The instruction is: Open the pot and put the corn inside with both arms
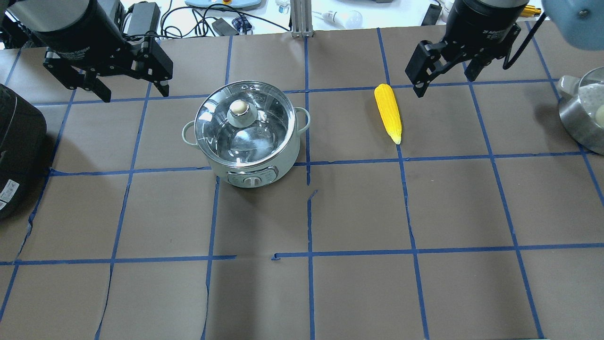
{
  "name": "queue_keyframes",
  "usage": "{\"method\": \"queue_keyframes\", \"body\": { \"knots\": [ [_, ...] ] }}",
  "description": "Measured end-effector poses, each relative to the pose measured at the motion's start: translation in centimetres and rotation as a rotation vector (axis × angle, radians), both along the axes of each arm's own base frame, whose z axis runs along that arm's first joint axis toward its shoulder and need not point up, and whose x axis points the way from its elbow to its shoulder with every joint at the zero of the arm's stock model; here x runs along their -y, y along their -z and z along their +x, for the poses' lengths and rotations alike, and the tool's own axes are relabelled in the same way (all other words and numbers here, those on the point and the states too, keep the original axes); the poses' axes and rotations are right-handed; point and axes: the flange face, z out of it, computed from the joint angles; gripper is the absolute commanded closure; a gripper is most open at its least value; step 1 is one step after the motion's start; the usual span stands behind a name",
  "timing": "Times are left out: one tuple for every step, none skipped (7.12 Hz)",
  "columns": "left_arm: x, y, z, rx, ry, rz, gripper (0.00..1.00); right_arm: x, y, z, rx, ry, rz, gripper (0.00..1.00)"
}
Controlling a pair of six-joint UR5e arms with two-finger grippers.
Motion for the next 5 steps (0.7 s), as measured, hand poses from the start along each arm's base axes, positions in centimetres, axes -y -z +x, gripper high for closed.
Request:
{"method": "queue_keyframes", "body": {
  "knots": [
    [0.02, 0.08, -0.03, 0.0, 0.002, -0.001, 0.0, 0.2, 0.04, 0.06, 0.002, 0.018, -0.013, 0.0],
    [0.03, 0.16, -0.06, 0.0, 0.006, -0.001, 0.0, 0.3, 0.07, 0.11, 0.002, 0.029, -0.019, 0.0],
    [-0.01, 0.19, -0.07, 0.001, 0.01, -0.002, 0.0, 0.35, 0.17, 0.12, 0.002, 0.033, -0.017, 0.0],
    [-0.07, 0.2, -0.08, 0.001, 0.013, -0.002, 0.0, 0.36, 0.35, 0.04, -0.001, 0.036, -0.01, 0.0],
    [-0.13, 0.21, -0.08, 0.001, 0.015, -0.002, 0.0, 0.35, 0.46, -0.07, -0.003, 0.038, -0.004, 0.0]
  ]
}}
